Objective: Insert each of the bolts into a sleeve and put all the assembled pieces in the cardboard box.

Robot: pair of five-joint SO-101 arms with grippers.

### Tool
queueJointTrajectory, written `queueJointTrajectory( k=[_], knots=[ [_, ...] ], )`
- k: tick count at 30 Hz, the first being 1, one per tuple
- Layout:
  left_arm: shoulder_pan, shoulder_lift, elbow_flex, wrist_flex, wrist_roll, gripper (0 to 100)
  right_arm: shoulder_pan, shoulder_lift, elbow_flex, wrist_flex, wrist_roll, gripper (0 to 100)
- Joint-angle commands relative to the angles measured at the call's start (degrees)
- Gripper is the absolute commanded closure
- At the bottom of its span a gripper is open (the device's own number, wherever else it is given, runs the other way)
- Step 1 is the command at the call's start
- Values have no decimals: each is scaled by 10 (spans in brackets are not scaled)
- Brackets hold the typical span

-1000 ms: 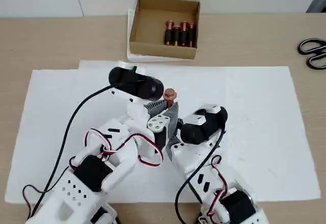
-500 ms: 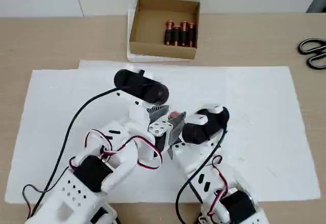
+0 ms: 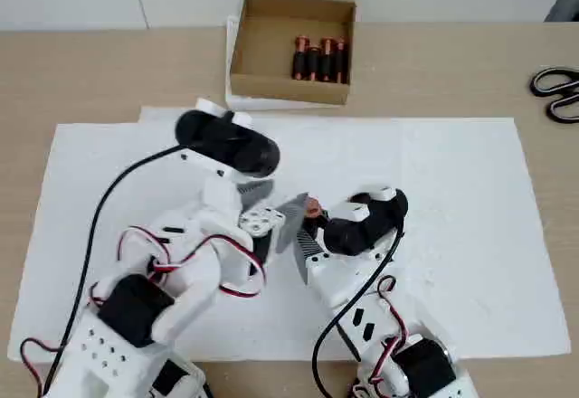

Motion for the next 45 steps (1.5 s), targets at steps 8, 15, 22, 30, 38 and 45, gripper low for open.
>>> queueJointTrajectory(
  k=[8, 15, 22, 30, 38, 45],
  knots=[
    [-287, -6, -145, 181, -157, 807, 128, -4, -45, -10, -1, 995],
    [-422, -6, -145, 257, -222, 807, 177, 138, -241, -47, 0, 995],
    [-429, -10, -146, 287, -225, 809, 175, 509, -589, -56, -1, 995],
    [-429, -11, -148, 322, -227, 810, 175, 889, -851, -166, -2, 995],
    [-430, -11, -146, 329, -225, 811, 177, 1141, -956, -316, -1, 993],
    [-430, -11, -145, 330, -225, 811, 182, 1304, -1026, -391, -1, 993]
  ],
)
